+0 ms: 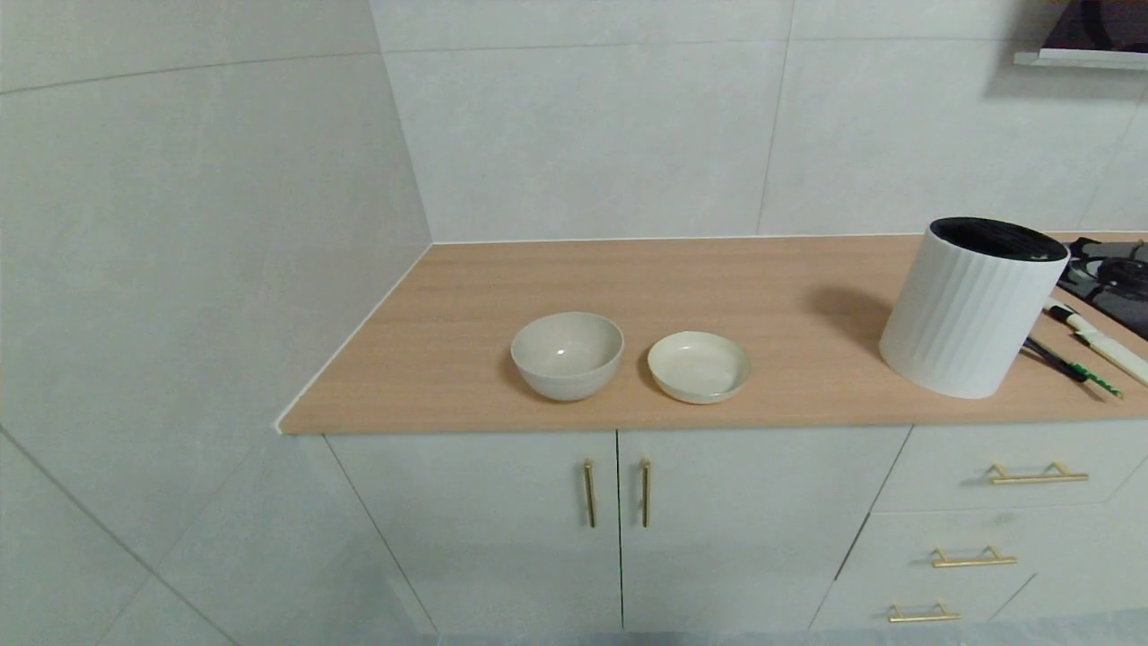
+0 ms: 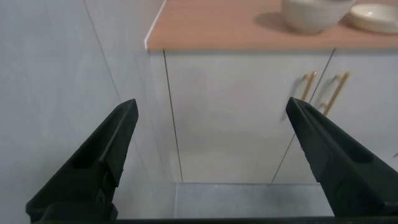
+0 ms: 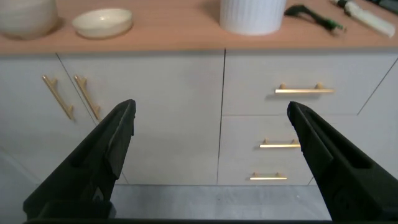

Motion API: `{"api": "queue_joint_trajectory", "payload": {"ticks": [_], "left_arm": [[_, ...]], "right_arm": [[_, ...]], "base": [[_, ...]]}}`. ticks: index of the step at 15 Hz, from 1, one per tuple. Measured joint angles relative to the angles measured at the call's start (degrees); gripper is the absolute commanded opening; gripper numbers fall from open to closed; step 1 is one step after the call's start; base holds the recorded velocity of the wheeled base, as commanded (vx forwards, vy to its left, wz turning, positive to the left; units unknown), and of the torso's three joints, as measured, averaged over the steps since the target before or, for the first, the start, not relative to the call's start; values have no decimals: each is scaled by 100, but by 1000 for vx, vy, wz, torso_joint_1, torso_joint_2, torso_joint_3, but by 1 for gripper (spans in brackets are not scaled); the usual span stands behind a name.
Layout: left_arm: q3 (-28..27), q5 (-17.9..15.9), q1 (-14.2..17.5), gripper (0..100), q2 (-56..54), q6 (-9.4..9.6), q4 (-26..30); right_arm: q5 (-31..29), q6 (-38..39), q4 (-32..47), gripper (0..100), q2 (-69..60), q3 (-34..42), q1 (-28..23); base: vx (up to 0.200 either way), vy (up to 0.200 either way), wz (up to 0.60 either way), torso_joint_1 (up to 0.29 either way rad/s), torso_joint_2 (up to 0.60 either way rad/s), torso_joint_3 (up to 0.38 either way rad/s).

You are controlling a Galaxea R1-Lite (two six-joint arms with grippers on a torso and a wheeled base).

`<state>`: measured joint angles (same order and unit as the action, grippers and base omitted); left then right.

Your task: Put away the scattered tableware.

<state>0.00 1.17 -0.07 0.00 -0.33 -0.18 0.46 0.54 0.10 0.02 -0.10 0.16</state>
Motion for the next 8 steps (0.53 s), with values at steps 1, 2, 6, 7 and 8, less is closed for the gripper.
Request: {"api": "queue_joint_trajectory", "payload": {"ticks": [1,2,6,7,8], "left_arm": [[0,-2,0,100,0,1,-6],[0,-2,-2,100,0,0,-2],[0,-2,0,100,0,1,-2],[0,0,-4,100,0,0,2],[0,-2,-2,100,0,-2,-2]], "right_arm": [[0,0,0,100,0,0,0],[-2,0,0,100,0,0,0],[0,0,0,100,0,-1,-5],[0,0,0,100,0,-1,-5],[0,0,0,100,0,-1,-2]], "base": [[0,0,0,-237,544,290],[0,0,0,-232,530,286],[0,0,0,-224,514,290],[0,0,0,-207,496,295],[0,0,0,-217,505,290]]}}
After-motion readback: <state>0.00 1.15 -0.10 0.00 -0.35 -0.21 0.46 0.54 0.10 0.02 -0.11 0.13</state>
